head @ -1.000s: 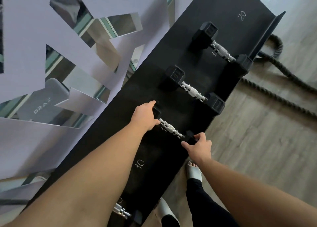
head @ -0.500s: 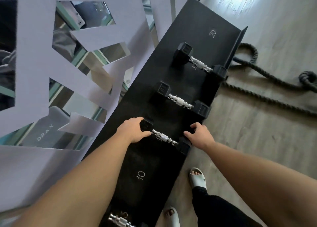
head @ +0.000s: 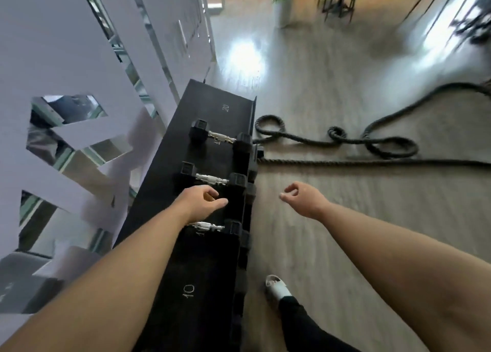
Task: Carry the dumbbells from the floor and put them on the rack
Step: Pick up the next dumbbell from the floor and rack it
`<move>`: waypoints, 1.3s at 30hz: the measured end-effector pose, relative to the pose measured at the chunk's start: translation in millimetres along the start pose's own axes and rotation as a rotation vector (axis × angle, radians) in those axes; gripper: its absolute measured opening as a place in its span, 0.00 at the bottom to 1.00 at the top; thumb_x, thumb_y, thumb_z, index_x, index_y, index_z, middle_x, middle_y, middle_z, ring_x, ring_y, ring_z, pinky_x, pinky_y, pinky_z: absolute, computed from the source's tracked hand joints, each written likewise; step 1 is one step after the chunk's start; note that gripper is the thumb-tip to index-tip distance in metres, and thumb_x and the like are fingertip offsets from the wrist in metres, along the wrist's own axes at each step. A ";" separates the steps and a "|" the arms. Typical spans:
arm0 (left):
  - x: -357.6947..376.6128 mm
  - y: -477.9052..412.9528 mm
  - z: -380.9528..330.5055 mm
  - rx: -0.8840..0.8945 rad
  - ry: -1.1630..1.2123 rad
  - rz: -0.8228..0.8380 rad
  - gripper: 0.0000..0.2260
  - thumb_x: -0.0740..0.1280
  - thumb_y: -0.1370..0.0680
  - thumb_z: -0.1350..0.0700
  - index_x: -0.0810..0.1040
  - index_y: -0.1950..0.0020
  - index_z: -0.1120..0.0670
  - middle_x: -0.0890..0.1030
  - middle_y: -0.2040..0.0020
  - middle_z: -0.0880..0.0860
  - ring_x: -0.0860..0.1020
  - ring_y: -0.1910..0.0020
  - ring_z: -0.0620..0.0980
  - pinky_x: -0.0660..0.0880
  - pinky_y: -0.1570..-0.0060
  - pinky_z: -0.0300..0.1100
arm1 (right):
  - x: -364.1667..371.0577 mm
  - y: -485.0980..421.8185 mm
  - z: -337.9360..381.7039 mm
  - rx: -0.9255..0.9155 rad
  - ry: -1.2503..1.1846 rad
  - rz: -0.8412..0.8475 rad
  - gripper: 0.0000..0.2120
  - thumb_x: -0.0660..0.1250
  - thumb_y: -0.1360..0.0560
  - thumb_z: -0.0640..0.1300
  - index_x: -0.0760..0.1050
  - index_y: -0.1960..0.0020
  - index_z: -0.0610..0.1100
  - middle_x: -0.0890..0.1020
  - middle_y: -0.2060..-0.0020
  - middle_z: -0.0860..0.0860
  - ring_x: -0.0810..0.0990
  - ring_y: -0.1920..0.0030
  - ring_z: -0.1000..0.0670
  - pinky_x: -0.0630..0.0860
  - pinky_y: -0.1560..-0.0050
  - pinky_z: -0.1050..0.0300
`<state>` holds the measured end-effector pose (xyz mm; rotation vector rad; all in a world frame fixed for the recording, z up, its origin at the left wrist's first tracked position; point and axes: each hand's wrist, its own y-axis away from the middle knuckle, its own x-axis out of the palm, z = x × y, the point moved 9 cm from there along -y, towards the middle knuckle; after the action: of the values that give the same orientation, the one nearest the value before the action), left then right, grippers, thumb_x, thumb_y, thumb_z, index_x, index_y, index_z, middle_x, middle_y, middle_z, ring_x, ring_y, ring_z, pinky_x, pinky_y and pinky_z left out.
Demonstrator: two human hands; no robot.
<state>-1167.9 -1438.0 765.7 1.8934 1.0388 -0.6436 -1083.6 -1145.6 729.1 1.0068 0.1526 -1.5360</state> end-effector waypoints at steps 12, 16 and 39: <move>153.8 45.2 -279.3 0.429 -0.266 0.209 0.20 0.75 0.26 0.40 0.81 0.42 0.51 0.84 0.50 0.48 0.82 0.52 0.47 0.76 0.53 0.39 | -152.3 155.2 -225.3 0.274 -0.292 -0.377 0.15 0.72 0.23 0.58 0.79 0.45 0.49 0.85 0.43 0.44 0.83 0.42 0.43 0.78 0.42 0.54; 233.7 64.2 -393.9 0.556 -0.349 0.298 0.23 0.74 0.26 0.37 0.79 0.38 0.50 0.83 0.49 0.46 0.82 0.49 0.47 0.77 0.47 0.43 | -211.5 215.8 -335.3 0.381 -0.408 -0.511 0.12 0.74 0.23 0.55 0.76 0.50 0.49 0.83 0.50 0.46 0.82 0.46 0.42 0.79 0.41 0.50; 695.4 144.5 -910.2 0.832 -0.433 0.523 0.24 0.73 0.28 0.35 0.79 0.39 0.48 0.82 0.46 0.45 0.80 0.47 0.47 0.76 0.44 0.41 | -516.0 393.5 -816.0 0.718 -0.484 -0.678 0.18 0.70 0.21 0.56 0.78 0.37 0.46 0.82 0.44 0.47 0.77 0.50 0.46 0.69 0.57 0.58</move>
<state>-652.0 -405.2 761.1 2.4158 -0.0619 -1.2068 -395.5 -362.4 741.0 1.1473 -0.4802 -2.5124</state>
